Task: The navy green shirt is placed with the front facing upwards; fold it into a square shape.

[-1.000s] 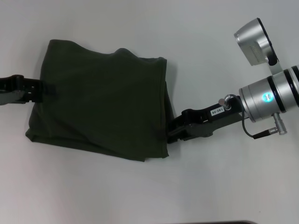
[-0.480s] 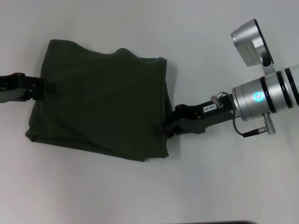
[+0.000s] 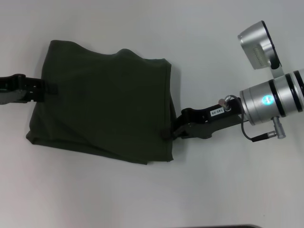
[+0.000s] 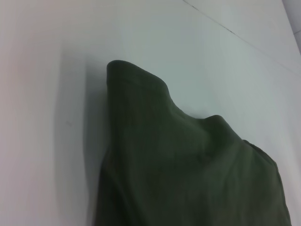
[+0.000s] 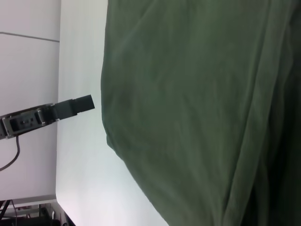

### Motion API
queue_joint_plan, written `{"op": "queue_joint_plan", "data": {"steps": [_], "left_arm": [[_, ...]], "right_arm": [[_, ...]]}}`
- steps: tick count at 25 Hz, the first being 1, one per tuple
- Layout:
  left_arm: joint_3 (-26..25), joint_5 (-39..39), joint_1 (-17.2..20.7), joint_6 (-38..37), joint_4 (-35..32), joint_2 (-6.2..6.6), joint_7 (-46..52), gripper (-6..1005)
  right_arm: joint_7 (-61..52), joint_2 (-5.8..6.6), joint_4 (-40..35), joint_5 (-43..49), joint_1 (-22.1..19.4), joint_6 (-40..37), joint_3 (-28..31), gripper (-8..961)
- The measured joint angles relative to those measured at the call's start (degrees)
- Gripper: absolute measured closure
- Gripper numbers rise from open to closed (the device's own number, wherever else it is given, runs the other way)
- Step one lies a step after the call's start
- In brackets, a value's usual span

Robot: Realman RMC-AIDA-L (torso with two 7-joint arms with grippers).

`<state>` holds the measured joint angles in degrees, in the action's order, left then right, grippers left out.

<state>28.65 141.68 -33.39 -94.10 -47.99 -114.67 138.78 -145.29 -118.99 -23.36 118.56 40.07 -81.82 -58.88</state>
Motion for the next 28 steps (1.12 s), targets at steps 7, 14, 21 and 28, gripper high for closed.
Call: {"op": "queue_joint_plan", "data": {"steps": [7,14,21,28], "left_arm": [[0.0,0.0,0.14,-0.03,0.0,0.0,0.1,395],[0.0,0.0,0.0,-0.04,0.0,0.0,0.12,394],[0.0,0.0,0.14,-0.03,0.0,0.0,0.04,394],[-0.01,-0.05,0.02,-0.02,0.0,0.01,0.01,393]], "right_arm": [[-0.36,1.04,-0.14,-0.11,-1.09,-0.12,1.0,933],[-1.11,1.2,0.14,-0.15,-1.35,0.28,1.97,932],[-2.0,2.28,-0.27,-0.14,-2.84,-0.69,4.38,884],[-1.8,4.42,-0.35,0.01,-3.61,-1.51,6.37,756]]}}
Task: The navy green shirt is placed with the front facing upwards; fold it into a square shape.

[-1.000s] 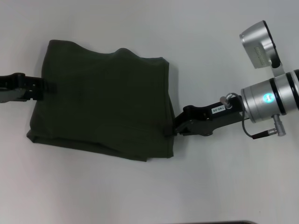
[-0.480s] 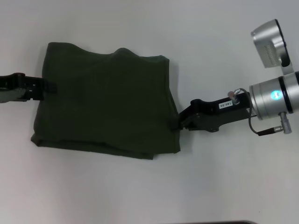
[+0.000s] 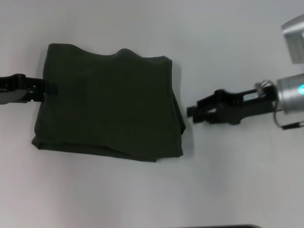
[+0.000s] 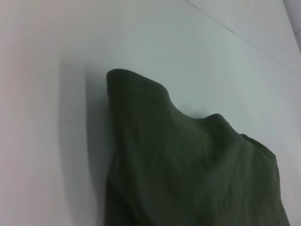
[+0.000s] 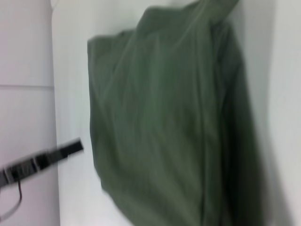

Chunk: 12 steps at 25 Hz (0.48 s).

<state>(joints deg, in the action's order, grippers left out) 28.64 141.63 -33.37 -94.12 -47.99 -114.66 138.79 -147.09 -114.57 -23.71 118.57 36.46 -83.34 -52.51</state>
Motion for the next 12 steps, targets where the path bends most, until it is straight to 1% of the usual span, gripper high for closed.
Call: {"op": "queue_joint_plan", "data": {"steps": [1,3,5,8,10,12], "left_arm": [[-0.03,-0.38,-0.04,-0.01,0.0,0.05,-0.01,393],[-0.06,-1.42,-0.04,-0.1,0.0,0.18,-0.01,393],[-0.07,-2.6,0.06,-0.38,-0.09,0.35,-0.01,393],[-0.08,-3.77,0.12,-0.65,-0.56,0.49,0.28,393],[-0.09,-4.11,-0.19,-0.67,-0.64,0.5,0.4,393],[-0.08,-4.17,-0.94,-0.69,-0.65,0.51,0.46,392]], "right_arm": [[0.16,0.77,-0.42,-0.15,-0.19,-0.11,1.66,737],[0.35,1.8,-2.13,-0.22,-0.52,-0.66,5.3,707],[0.26,2.43,-5.31,-0.22,-0.79,-0.84,7.78,684],[0.48,2.72,-9.19,-0.22,-0.67,1.11,9.21,649],[1.95,2.65,-10.12,-0.26,-0.1,3.4,9.55,649],[4.98,2.27,-10.28,-0.52,0.93,5.63,9.79,650]]}}
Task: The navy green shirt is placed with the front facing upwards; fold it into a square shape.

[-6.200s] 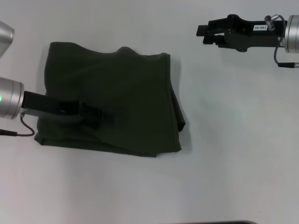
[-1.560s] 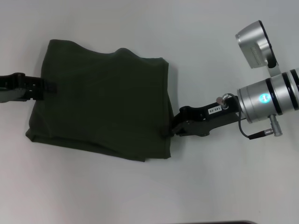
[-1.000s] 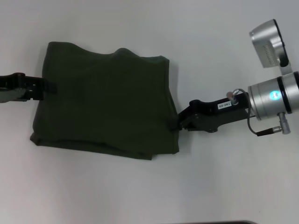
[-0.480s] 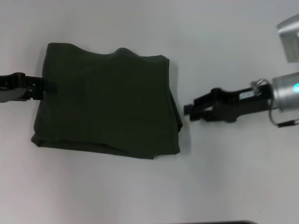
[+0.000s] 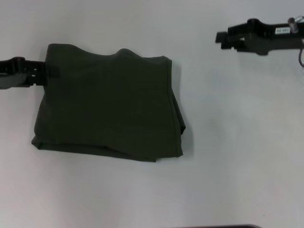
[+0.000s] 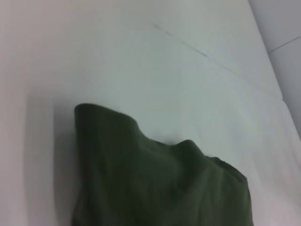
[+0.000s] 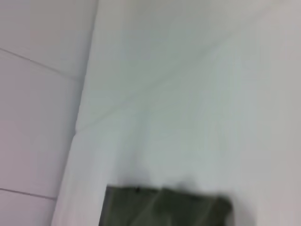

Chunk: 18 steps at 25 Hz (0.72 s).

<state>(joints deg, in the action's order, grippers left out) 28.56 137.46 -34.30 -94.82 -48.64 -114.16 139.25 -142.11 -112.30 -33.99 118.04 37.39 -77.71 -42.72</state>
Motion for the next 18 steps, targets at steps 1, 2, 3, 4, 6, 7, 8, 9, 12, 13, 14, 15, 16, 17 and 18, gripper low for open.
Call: {"op": "queue_joint_plan", "data": {"steps": [1,2,3,4,6,7,8,9,12,13,14,15,16,17,18], "left_arm": [[0.02,-0.05,-0.47,0.03,-0.01,0.0,0.0,392],[0.05,-0.06,-0.88,0.16,-0.02,-0.04,0.01,392],[0.09,-0.07,-1.34,0.37,-0.02,-0.12,0.01,392],[0.1,-0.08,-1.94,0.78,-0.03,-0.18,0.02,392],[0.25,-0.1,-3.05,1.89,0.02,-0.12,0.02,392],[0.57,-0.02,-3.93,2.77,0.17,0.02,0.03,392],[1.06,0.14,-4.65,3.7,0.31,0.16,0.04,392],[1.81,0.3,-5.37,4.69,0.43,0.29,0.07,392],[5.31,0.59,-6.81,9.58,0.51,0.45,0.92,392],[6.99,0.63,-7.07,11.98,0.53,0.46,1.57,392],[8.15,0.7,-7.21,13.89,0.55,0.46,2.12,392],[10.01,0.98,-7.35,16.43,0.62,0.43,2.91,391],[11.83,1.49,-7.56,18.98,0.79,0.35,3.78,391],[13.42,2.12,-7.76,20.76,1.06,0.27,4.61,391],[14.71,3.26,-8.21,22.74,1.7,0.25,5.45,391]], "right_arm": [[1.91,-0.31,0.06,-0.44,0.48,1.11,0.17,650],[4.02,-0.68,0.19,-1.23,0.84,2.11,0.36,641],[5.9,-1.1,0.23,-2.41,1.08,3.22,0.5,633],[7.52,-1.43,0.24,-3.45,1.27,3.99,0.55,624],[10.25,-1.95,0.11,-5.34,1.72,5.54,0.51,607],[10.8,-2.01,0.04,-5.84,2.03,6.18,0.42,598],[10.93,-1.96,0.16,-5.94,2.47,6.53,0.27,478],[10.86,-1.85,0.35,-5.98,2.93,7.0,0.15,358],[9.85,-1.86,0.74,-5.94,3.61,7.43,0.0,342],[9.68,-2.11,0.74,-5.93,3.63,7.44,-0.09,336],[9.63,-2.28,0.74,-5.91,3.57,7.49,-0.19,331],[9.63,-2.46,0.74,-5.88,3.48,7.49,-0.31,325],[9.63,-2.57,0.74,-5.86,3.31,7.46,-0.44,320],[9.63,-2.65,0.74,-5.84,3.1,7.33,-0.52,314],[9.63,-2.69,0.75,-5.84,2.87,7.26,-0.55,309]]}}
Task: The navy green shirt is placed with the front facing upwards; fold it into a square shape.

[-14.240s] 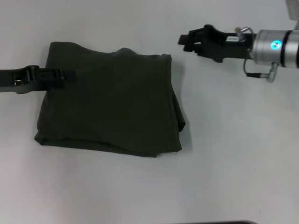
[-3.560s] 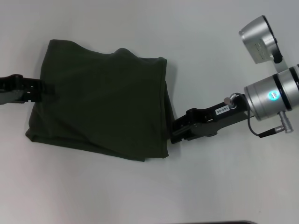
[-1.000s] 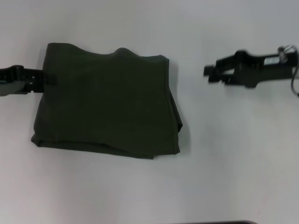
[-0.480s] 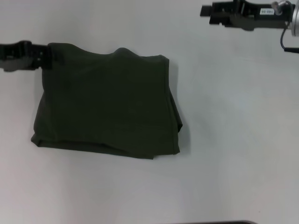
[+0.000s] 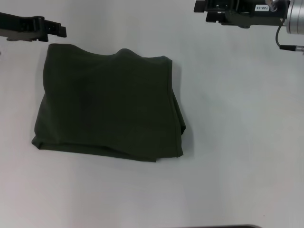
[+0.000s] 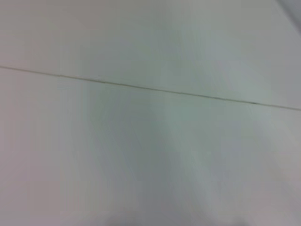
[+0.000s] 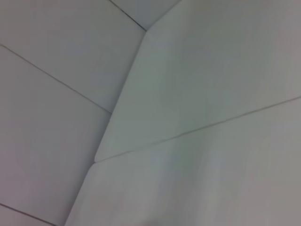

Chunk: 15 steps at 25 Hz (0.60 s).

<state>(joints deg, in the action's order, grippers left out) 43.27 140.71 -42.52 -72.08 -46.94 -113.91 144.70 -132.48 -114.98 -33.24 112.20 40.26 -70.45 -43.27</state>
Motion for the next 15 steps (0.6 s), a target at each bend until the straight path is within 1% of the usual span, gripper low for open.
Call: {"op": "queue_joint_plan", "data": {"steps": [2,4,6,10,15], "left_arm": [[1.22,1.95,-0.95,2.6,1.67,0.02,1.0,391],[1.41,4.19,-2.07,5.13,3.5,0.09,1.59,391],[1.46,5.28,-2.59,6.23,3.98,0.07,1.75,391],[1.64,9.85,-4.27,9.13,4.91,-0.44,2.09,390],[1.72,13.39,-6.49,11.66,8.66,-0.55,1.8,391]], "right_arm": [[-0.13,0.0,0.07,0.0,-0.38,-0.3,-0.01,298],[-0.35,0.0,0.11,-0.01,-0.8,-0.4,-0.01,298],[-0.41,0.0,0.13,-0.02,-1.18,-0.4,-0.01,298],[-0.44,0.05,0.25,-0.01,-1.82,-0.39,0.08,298],[-0.87,0.21,0.73,0.0,-2.09,-0.39,0.14,297]]}}
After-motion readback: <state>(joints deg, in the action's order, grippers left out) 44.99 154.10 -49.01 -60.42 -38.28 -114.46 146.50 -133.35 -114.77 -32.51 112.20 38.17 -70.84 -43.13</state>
